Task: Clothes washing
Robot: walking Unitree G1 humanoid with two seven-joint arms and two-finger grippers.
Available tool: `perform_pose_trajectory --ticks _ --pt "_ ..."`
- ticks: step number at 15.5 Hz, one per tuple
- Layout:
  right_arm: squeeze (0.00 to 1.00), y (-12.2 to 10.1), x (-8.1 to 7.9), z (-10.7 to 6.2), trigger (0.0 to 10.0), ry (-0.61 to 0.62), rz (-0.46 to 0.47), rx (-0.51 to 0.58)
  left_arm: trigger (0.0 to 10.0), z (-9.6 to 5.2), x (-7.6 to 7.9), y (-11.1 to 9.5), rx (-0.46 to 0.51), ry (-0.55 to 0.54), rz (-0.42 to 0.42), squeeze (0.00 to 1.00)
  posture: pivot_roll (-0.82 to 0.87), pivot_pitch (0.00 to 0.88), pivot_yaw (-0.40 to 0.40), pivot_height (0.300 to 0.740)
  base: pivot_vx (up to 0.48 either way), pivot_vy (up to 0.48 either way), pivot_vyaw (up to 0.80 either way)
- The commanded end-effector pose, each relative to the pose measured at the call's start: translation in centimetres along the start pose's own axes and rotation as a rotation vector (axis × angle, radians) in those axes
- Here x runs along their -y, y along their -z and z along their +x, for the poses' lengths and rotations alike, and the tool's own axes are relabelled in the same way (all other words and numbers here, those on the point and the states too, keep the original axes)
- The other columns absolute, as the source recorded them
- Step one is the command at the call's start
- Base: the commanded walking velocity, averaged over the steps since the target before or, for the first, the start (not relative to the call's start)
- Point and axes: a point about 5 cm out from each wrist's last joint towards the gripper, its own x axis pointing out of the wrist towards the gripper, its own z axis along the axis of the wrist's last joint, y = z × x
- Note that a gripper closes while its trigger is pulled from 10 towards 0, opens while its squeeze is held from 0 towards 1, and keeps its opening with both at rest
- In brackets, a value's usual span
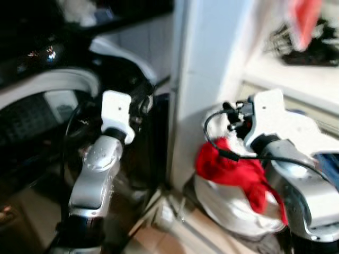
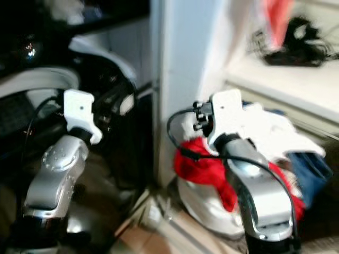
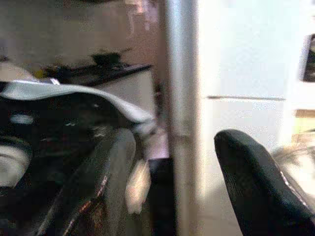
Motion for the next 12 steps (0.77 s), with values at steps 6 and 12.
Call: perform_pose_trajectory --ticks 6,12 --pt "0.0 -0.7 1.6 -0.3 10.0 0.125 0.035 -0.039 10.0 -0.1 1.3 -1.1 0.054 0.143 -0.081 0.0 0.01 0.0 0.014 0.74 0.108 0.0 0.0" --pt "1.0 -2.4 5.1 -0.2 10.0 0.172 -0.015 -0.088 10.0 -0.5 1.3 -1.7 0.081 0.243 -0.084 0.0 0.01 0.0 0.019 0.74 0.0 0.0 0.0"
